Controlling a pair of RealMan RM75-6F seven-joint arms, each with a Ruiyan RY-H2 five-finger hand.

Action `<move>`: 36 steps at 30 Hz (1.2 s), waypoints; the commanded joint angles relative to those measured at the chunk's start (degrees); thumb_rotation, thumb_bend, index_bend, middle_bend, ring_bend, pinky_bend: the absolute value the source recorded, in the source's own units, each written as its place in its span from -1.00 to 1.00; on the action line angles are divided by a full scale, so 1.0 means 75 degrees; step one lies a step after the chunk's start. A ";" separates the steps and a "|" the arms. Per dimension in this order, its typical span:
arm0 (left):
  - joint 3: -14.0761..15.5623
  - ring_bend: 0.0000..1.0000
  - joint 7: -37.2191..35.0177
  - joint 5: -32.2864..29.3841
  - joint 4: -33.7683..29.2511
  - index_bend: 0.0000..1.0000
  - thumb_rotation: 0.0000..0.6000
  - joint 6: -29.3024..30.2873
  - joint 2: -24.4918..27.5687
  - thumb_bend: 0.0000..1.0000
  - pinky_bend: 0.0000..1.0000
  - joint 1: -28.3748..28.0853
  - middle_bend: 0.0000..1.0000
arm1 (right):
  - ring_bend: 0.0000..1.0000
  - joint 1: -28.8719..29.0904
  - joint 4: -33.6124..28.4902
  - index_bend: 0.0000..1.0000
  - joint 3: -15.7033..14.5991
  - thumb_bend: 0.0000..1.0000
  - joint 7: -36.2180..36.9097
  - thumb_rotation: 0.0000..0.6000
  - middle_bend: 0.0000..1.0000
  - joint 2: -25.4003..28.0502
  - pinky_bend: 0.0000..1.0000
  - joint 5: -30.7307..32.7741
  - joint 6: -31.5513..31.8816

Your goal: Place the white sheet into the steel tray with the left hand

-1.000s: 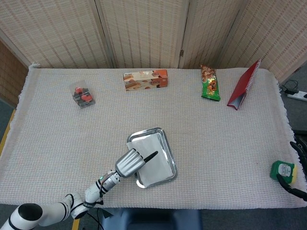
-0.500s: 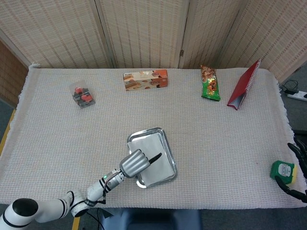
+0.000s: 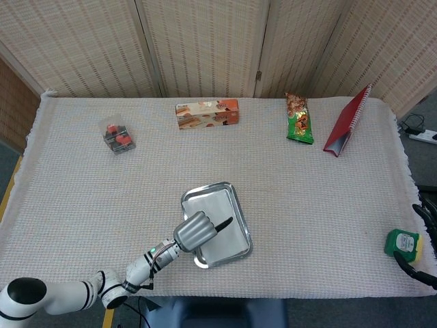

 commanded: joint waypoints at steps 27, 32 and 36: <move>-0.0048 1.00 0.1693 -0.0550 -0.0990 -0.66 1.00 -0.0578 0.0758 -0.91 1.00 -0.0073 1.00 | -1.00 -0.0016 -0.0026 -1.00 -0.0103 -0.29 -0.0144 1.00 -1.00 -0.0022 -1.00 -0.0156 0.0033; -0.0073 1.00 0.1888 -0.0466 -0.1456 -0.67 1.00 -0.0404 0.1137 -0.91 1.00 -0.0033 1.00 | -1.00 -0.0050 -0.0009 -1.00 -0.0098 -0.29 -0.0167 1.00 -1.00 -0.0025 -1.00 -0.0138 0.0097; -0.0059 1.00 0.1935 -0.0461 -0.1791 -0.67 1.00 -0.0126 0.1384 -0.91 1.00 0.0140 1.00 | -1.00 -0.0053 0.0009 -1.00 -0.0127 -0.29 -0.0186 1.00 -1.00 -0.0025 -1.00 -0.0159 0.0074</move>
